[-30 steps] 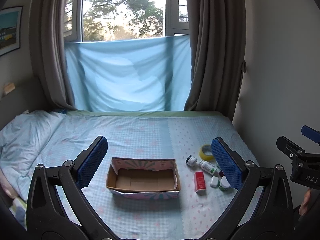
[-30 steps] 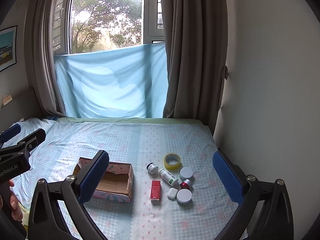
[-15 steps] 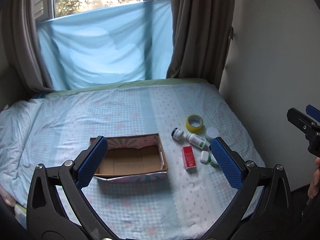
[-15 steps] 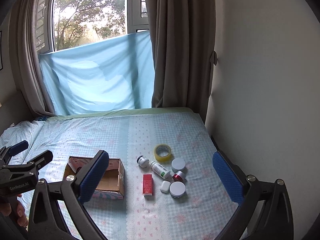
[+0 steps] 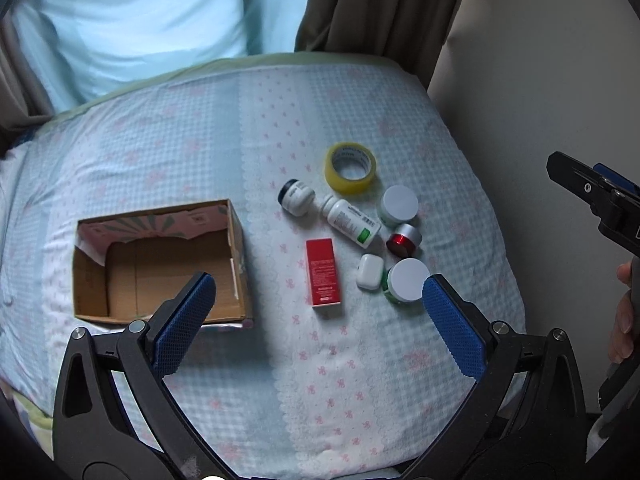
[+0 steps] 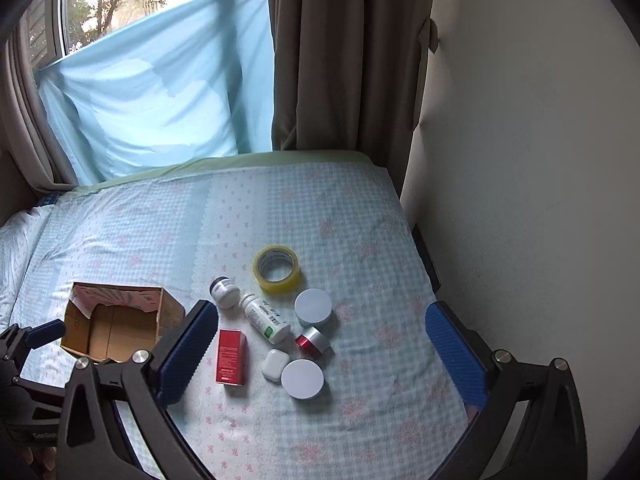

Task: Organize rigid objects
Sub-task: 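Reach the left tool to the red carton while the right tool reaches the white-lidded jar, then grasp the red carton with the left tool while the right tool grasps the white-lidded jar, then lower the red carton into the box with the left tool while the right tool lowers the jar in, then open both tools and lift them away from the box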

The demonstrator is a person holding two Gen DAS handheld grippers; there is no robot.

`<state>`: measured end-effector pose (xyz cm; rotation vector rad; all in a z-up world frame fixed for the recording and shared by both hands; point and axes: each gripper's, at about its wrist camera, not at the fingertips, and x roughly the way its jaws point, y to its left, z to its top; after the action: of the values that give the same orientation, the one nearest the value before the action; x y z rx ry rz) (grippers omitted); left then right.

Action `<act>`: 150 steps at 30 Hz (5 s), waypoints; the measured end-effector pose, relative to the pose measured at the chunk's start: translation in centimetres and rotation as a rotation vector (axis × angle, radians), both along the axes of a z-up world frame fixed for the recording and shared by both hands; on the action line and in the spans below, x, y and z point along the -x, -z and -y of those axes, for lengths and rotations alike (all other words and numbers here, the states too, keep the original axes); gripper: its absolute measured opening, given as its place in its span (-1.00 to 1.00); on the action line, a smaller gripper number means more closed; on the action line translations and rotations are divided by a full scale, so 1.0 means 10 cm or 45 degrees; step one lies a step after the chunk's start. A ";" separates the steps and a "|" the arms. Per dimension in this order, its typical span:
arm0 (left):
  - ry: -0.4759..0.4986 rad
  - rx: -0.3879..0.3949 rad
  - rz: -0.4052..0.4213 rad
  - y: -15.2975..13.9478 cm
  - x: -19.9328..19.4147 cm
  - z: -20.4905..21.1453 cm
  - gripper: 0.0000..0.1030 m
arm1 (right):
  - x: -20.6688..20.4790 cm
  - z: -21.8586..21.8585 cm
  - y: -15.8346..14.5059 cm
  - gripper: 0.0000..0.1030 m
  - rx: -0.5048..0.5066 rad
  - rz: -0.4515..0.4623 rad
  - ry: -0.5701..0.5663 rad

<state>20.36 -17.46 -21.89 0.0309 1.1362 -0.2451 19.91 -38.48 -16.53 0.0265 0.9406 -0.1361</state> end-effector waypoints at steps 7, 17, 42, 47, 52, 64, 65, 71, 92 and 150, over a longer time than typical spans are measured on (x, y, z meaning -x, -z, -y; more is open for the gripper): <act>-0.019 -0.068 -0.221 0.90 -0.53 0.40 0.99 | -0.69 0.30 0.86 1.00 -0.068 -0.200 0.023; -0.113 -0.113 -0.544 2.08 -0.99 0.47 0.80 | -1.41 0.38 2.03 1.00 -0.169 -0.484 0.070; -0.156 -0.122 -0.786 3.06 -1.05 0.51 -0.25 | -1.77 0.27 3.18 0.29 -0.200 -0.872 0.273; -0.151 -0.131 -0.782 3.08 -1.03 0.47 -0.25 | -1.76 0.26 3.14 0.28 -0.193 -0.873 0.284; -0.158 -0.103 -0.736 2.86 -1.03 0.39 -0.25 | -1.75 0.26 2.99 0.28 -0.193 -0.846 0.290; -0.125 0.031 -0.545 1.74 -1.01 0.23 -0.26 | -1.39 0.32 1.91 0.28 -0.208 -0.696 0.320; -0.121 0.046 -0.521 1.59 -0.99 0.20 -0.26 | -1.34 0.32 1.79 0.28 -0.205 -0.682 0.317; -0.099 0.109 -0.377 0.77 -0.87 0.07 -0.26 | -1.17 0.06 1.05 0.28 -0.188 -0.574 0.271; -0.003 0.073 -0.172 -0.37 -0.41 -2.22 -0.26 | -0.45 -2.22 0.07 0.28 -0.330 -0.396 0.060; 0.195 -0.285 -0.555 2.04 -1.36 -2.92 1.00 | -0.92 -3.59 2.45 1.00 -0.180 -0.661 -0.491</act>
<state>33.99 11.72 -42.25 0.2745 1.5945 -0.2665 29.08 -2.59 -41.02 -0.0628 1.4531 0.2952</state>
